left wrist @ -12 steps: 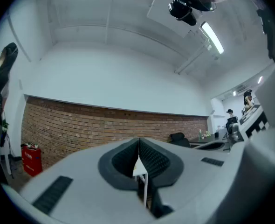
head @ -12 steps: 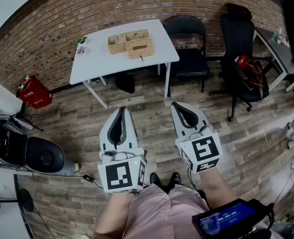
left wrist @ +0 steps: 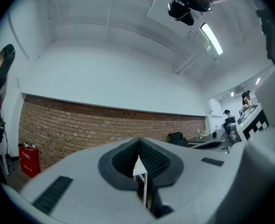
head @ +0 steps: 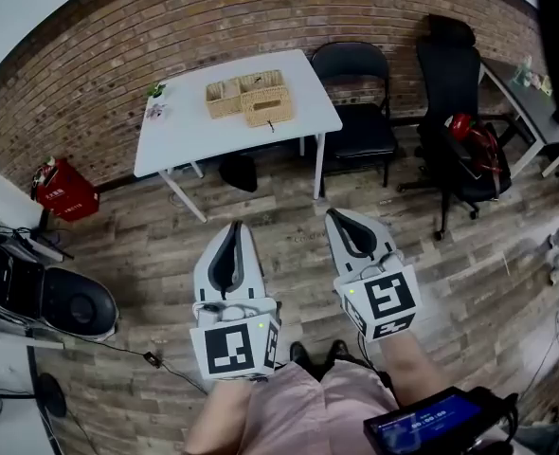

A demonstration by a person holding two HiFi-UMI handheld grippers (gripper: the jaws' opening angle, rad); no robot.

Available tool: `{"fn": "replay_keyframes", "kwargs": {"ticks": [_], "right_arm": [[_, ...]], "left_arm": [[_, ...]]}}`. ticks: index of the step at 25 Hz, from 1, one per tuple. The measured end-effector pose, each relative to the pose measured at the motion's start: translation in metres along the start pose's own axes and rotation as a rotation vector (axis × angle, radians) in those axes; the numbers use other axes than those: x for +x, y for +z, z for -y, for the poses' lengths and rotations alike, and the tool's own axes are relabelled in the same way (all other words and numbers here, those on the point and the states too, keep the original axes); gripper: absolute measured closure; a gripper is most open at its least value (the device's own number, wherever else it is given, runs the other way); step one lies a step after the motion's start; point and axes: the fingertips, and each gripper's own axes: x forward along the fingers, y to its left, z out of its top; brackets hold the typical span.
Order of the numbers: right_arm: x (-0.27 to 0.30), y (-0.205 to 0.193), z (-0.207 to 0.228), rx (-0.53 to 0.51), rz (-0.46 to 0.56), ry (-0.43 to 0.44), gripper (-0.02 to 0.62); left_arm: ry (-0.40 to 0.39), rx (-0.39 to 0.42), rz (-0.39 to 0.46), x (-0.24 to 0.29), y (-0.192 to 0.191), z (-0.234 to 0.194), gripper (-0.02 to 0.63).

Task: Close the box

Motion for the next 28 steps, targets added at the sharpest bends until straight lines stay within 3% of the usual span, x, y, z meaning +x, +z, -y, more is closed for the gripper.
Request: {"fn": "replay_keyframes", "kwargs": {"ticks": [3,5,6,17,28], "right_arm": [[0.001,0.004,-0.002,0.039,0.033,0.001,0.593],[0.002,0.003,-0.003,0.055,0.028,0.012,0.416],[0.002,0.004,-0.003,0.054,0.027,0.012,0.403],[0.039,-0.01,0.03,0.029,0.007,-0.013,0.417],[0.163,-0.044,0.105,0.05,-0.061,0.051,0.433]], "left_arm": [[-0.035,-0.012,0.021,-0.003,0.002,-0.002,0.578],[-0.077,-0.017,0.025,-0.005,0.001,0.0,0.432],[-0.088,-0.019,0.023,-0.005,0.0,0.0,0.409],[-0.058,-0.014,-0.033,0.04,-0.03,-0.016,0.41],[-0.016,0.006,-0.117,0.172,-0.074,-0.031,0.41]]}}
